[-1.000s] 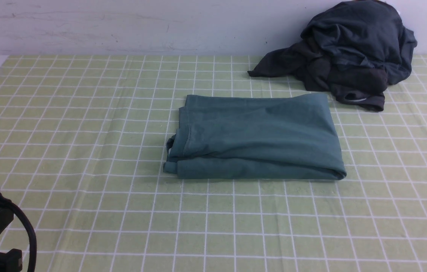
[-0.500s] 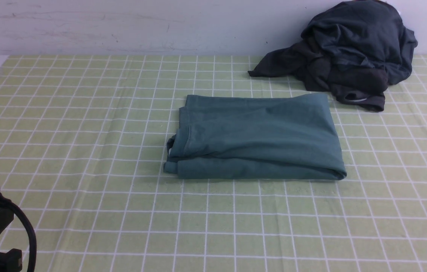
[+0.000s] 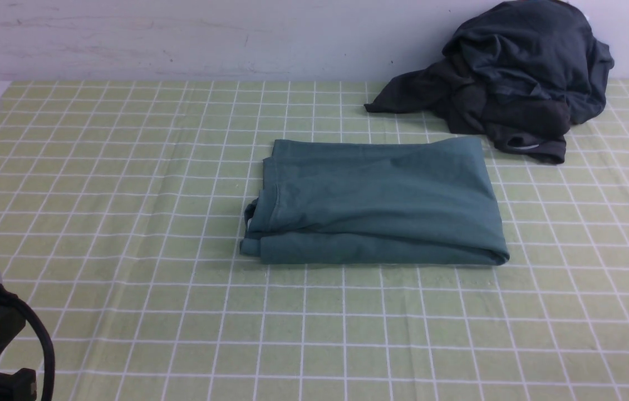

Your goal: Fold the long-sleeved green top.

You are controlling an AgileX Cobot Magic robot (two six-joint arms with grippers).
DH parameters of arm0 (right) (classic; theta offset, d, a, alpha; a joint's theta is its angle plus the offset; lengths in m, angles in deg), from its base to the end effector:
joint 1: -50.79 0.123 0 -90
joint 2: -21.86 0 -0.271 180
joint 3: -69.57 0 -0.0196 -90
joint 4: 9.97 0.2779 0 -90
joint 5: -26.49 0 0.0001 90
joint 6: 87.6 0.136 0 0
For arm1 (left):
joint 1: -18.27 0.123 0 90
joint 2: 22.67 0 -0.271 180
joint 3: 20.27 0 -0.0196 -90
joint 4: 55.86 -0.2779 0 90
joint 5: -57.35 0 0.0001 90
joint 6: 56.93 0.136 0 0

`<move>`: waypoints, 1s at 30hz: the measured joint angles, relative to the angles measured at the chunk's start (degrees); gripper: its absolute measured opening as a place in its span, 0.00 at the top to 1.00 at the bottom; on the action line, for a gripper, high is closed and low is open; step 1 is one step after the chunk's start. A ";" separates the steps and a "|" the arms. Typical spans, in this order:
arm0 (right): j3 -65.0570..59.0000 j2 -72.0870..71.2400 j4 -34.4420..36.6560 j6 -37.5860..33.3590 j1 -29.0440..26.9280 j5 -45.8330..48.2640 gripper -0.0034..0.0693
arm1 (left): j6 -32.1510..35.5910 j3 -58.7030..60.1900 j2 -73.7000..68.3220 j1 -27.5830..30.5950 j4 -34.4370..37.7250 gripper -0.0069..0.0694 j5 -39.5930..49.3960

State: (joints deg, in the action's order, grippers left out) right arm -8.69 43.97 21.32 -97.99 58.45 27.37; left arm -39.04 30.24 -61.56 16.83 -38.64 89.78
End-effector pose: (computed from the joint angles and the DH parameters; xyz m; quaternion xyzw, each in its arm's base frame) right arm 0.1577 0.0224 0.1679 0.0865 0.7674 0.1597 0.6149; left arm 0.1816 -0.0262 0.2471 0.0747 0.8638 -0.0615 0.4945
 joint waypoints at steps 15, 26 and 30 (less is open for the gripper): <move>0.19 -14.56 -17.85 -2.25 -10.09 21.24 0.97 | 0.00 0.00 0.00 0.00 1.41 0.91 0.75; 0.26 -14.56 -29.76 10.03 -10.09 20.88 0.97 | 0.00 0.00 0.00 0.00 1.41 0.91 0.75; 0.26 -14.56 -30.43 10.39 -10.09 20.86 0.97 | 0.00 0.00 0.00 0.00 1.41 0.91 0.75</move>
State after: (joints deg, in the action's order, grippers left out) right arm -8.42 29.41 -9.12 -87.60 48.37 48.23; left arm -39.04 30.24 -61.56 16.83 -37.23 90.54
